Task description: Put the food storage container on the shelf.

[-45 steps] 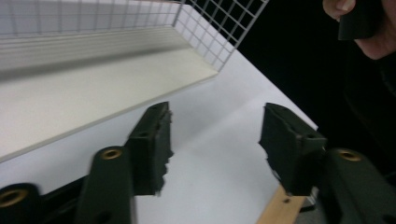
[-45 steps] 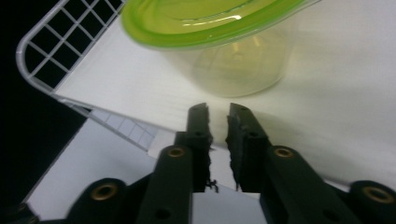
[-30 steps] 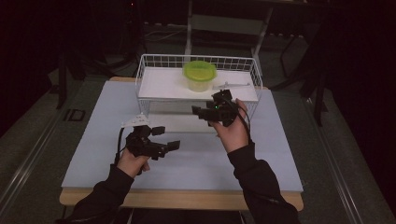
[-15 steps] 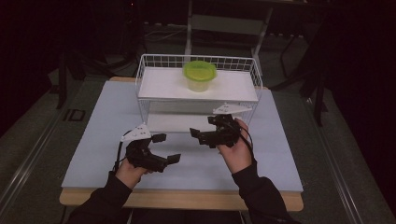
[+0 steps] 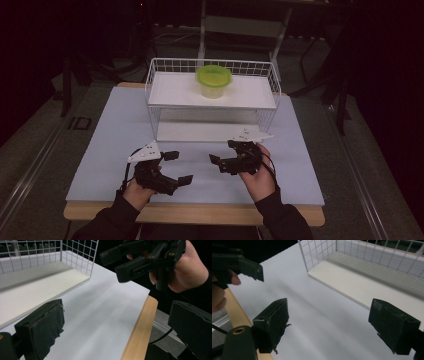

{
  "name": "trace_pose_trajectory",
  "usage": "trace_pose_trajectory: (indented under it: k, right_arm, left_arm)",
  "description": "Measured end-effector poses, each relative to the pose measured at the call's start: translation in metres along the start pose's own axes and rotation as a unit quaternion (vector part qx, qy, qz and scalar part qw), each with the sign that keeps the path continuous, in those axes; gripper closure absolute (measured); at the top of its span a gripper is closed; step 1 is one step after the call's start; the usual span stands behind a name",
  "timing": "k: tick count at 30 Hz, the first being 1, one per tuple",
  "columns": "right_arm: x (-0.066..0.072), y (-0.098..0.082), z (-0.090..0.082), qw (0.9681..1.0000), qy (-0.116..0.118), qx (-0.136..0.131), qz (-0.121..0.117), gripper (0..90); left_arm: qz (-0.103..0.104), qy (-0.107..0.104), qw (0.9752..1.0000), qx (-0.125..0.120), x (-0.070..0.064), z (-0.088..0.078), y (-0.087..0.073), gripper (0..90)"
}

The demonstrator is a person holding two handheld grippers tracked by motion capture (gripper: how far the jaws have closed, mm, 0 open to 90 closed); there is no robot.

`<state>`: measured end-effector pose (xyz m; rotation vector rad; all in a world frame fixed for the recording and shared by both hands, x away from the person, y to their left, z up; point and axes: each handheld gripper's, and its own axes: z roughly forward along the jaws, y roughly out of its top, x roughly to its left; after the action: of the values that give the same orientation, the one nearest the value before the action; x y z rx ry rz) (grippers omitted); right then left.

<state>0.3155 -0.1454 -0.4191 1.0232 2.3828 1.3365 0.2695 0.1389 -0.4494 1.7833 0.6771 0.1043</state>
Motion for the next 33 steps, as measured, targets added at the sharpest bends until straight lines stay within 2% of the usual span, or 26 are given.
trace_pose_trajectory:
  k: [1, 3, 7, 8, 9, 15, 21, 23, 25, 27, 31, 32, 33]
  right_arm:
    - [0.000, -0.002, 0.000, 1.0000, -0.002, -0.001, 0.000, 16.1]
    - [-0.001, -0.013, -0.002, 1.0000, -0.001, 0.002, -0.001, 16.1]
    - [-0.003, -0.022, -0.003, 1.0000, 0.001, 0.003, 0.001, 16.1]
    - [-0.004, -0.035, -0.004, 0.9999, -0.001, 0.010, -0.003, 16.1]
    - [-0.004, -0.039, -0.003, 0.9999, -0.003, 0.014, -0.006, 16.1]
    - [-0.008, -0.057, -0.007, 0.9997, 0.000, 0.023, -0.009, 16.0]
    - [-0.012, -0.066, -0.013, 0.9996, -0.013, 0.024, -0.012, 16.0]
    - [-0.013, -0.067, -0.013, 0.9996, -0.012, 0.023, -0.012, 16.0]
    - [-0.013, -0.071, -0.016, 0.9992, -0.021, 0.024, -0.022, 16.0]
    - [-0.014, -0.072, -0.016, 0.9992, -0.021, 0.025, -0.023, 16.1]
    - [-0.017, -0.073, -0.017, 0.9994, -0.023, 0.016, -0.020, 16.1]
    - [-0.018, -0.073, -0.017, 0.9994, -0.022, 0.018, -0.018, 16.1]
    - [-0.018, -0.073, -0.017, 0.9994, -0.022, 0.018, -0.018, 16.1]
  left_arm:
    - [-0.002, -0.005, 1.0000, 0.004, 0.000, 0.000, -0.002, 1.5]
    - [0.001, -0.001, 0.9999, 0.014, 0.001, 0.001, -0.004, 1.5]
    - [-0.007, -0.001, 0.9997, 0.024, 0.004, 0.000, -0.011, 1.5]
    - [-0.009, -0.001, 0.9996, 0.027, 0.005, 0.000, -0.013, 1.5]
    - [-0.012, -0.002, 0.9994, 0.033, 0.006, 0.000, -0.016, 1.5]
    - [-0.002, 0.002, 0.9992, 0.040, 0.006, -0.001, -0.021, 1.5]
    - [-0.004, -0.009, 0.9984, 0.055, 0.008, -0.001, -0.030, 1.5]
    - [-0.007, -0.007, 0.9985, 0.053, 0.008, -0.001, -0.033, 1.5]
    - [-0.005, -0.001, 0.9980, 0.063, 0.011, -0.002, -0.039, 1.5]
    - [-0.009, -0.005, 0.9978, 0.066, 0.012, -0.002, -0.041, 1.5]
    - [-0.015, -0.010, 0.9981, 0.059, 0.012, -0.003, -0.040, 1.5]
    - [-0.005, -0.003, 0.9983, 0.058, 0.011, -0.003, -0.040, 1.5]
    - [-0.005, -0.003, 0.9983, 0.058, 0.011, -0.003, -0.040, 1.5]
